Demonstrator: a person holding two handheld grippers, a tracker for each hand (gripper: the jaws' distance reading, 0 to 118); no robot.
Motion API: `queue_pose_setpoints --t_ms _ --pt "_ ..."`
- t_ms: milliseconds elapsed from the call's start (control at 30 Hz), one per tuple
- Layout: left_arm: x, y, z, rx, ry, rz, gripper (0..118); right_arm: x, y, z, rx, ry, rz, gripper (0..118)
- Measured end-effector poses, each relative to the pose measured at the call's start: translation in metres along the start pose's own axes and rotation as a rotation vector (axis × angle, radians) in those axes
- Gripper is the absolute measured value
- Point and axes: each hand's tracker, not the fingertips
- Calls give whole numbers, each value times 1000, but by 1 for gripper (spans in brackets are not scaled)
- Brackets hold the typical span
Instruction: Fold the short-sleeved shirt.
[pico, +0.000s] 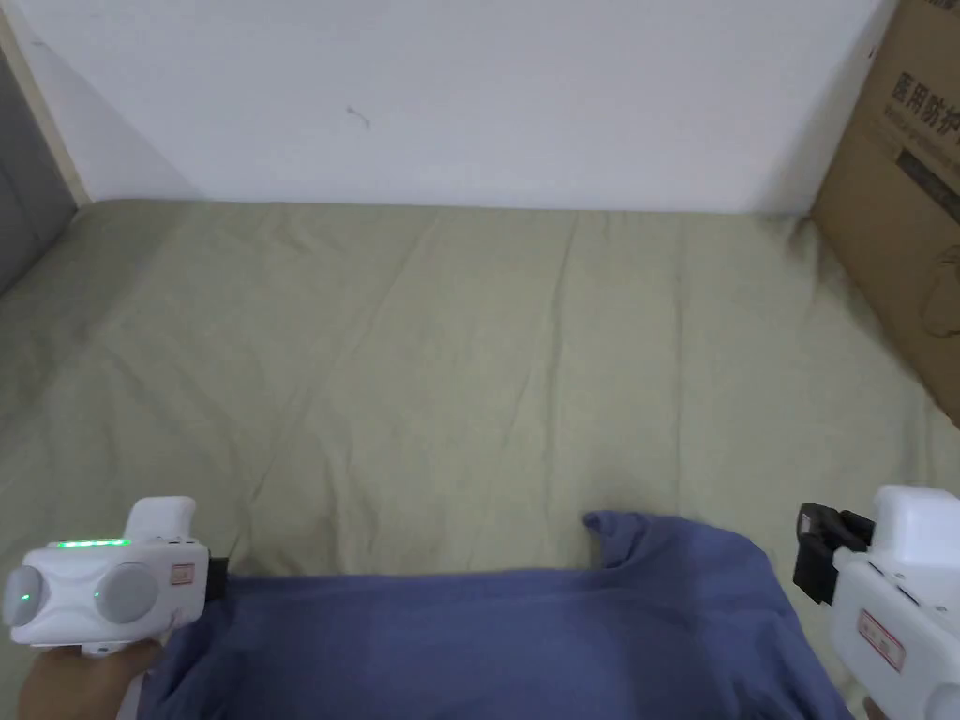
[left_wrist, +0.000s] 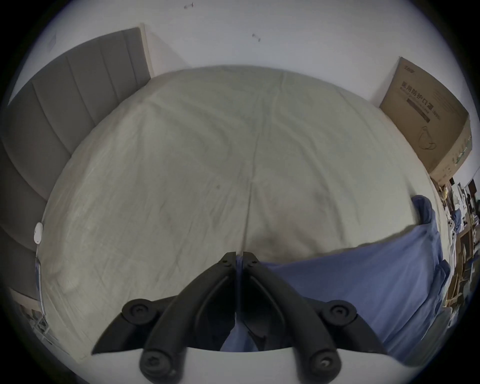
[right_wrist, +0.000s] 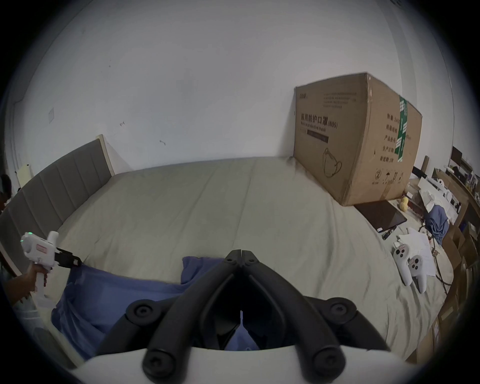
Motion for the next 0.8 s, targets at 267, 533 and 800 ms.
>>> queue_pose_setpoints --t_ms 267,533,800 --pt "4 -8 63 127 -98 28 2 25 -15 -109 -319 -12 25 100" --pt "-2 -11 71 125 -96 39 2 23 -36 -172 -467 -49 54 61" --pt "-11 -17 74 121 -95 74 2 10 -43 -145 -454 11 97 1"
